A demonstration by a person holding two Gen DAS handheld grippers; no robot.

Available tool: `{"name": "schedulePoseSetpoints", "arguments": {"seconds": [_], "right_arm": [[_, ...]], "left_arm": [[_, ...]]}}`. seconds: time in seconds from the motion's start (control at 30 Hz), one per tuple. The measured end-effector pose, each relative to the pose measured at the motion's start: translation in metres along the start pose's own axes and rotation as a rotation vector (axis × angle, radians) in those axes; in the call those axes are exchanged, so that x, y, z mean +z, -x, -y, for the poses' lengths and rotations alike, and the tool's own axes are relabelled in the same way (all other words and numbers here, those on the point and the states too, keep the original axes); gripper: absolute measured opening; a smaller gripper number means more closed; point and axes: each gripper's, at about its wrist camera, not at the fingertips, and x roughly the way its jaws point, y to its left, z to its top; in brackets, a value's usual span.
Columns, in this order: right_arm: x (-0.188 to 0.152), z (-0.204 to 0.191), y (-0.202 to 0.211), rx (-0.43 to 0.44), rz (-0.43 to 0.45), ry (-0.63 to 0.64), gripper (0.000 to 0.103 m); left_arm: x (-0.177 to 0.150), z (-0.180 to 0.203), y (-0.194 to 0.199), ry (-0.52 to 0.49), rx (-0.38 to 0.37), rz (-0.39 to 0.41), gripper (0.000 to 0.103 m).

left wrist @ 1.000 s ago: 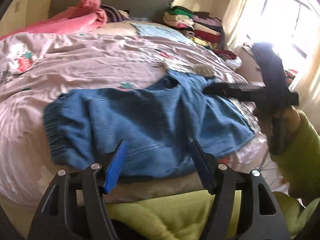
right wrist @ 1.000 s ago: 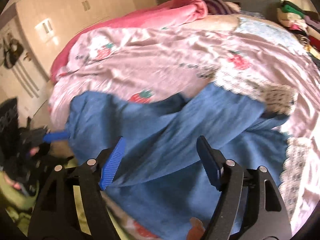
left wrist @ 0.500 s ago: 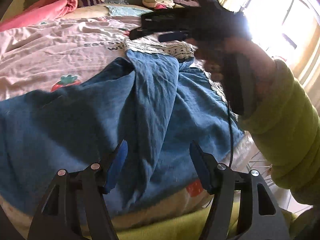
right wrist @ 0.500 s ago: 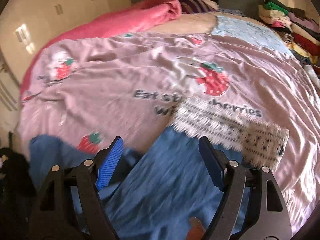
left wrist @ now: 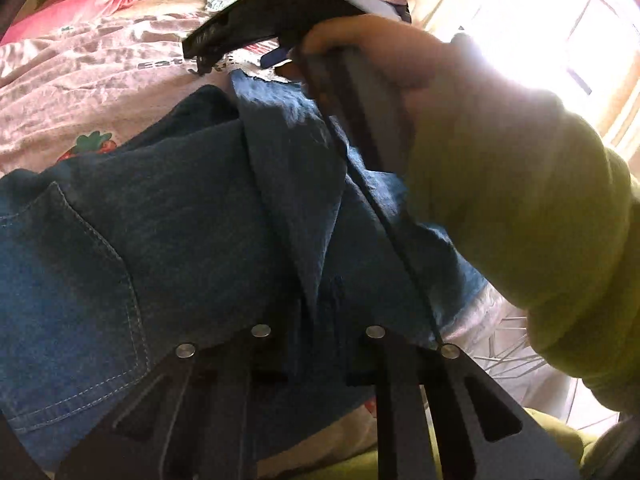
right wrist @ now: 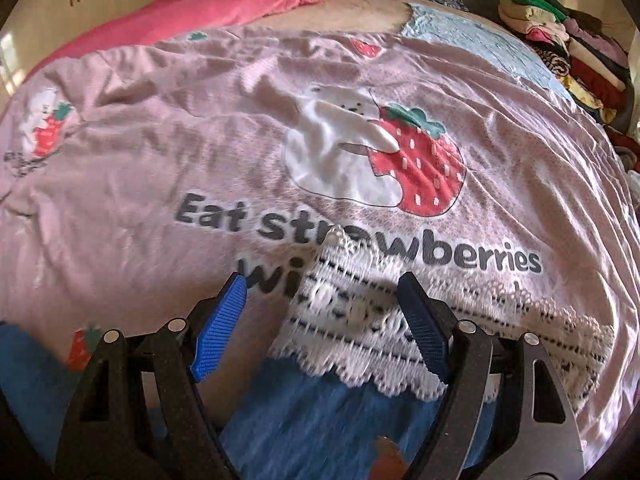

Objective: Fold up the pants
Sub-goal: 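Grasp the lace cuff with the right gripper while the left gripper holds the denim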

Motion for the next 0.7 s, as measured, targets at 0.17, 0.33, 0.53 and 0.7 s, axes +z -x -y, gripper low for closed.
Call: {"name": "schedulePoseSetpoints", "arguments": {"seconds": [0.17, 0.33, 0.53, 0.7], "right_arm": [[-0.002, 0.018, 0.009, 0.032, 0.043, -0.030, 0.017], [-0.016, 0.048, 0.042, 0.096, 0.102, -0.107, 0.006], [-0.050, 0.098, 0.096, 0.157, 0.164, -0.225, 0.006], [-0.090, 0.131, 0.140, 0.159, 0.199, -0.291, 0.006]], "left_arm": [[-0.001, -0.005, 0.000, 0.006, -0.011, 0.000, 0.013], [0.001, -0.014, -0.002, 0.013, -0.019, 0.003, 0.013], [-0.001, -0.023, -0.002, 0.028, -0.019, 0.015, 0.017], [-0.002, -0.022, 0.000, 0.025, 0.001, 0.036, 0.021]]}}
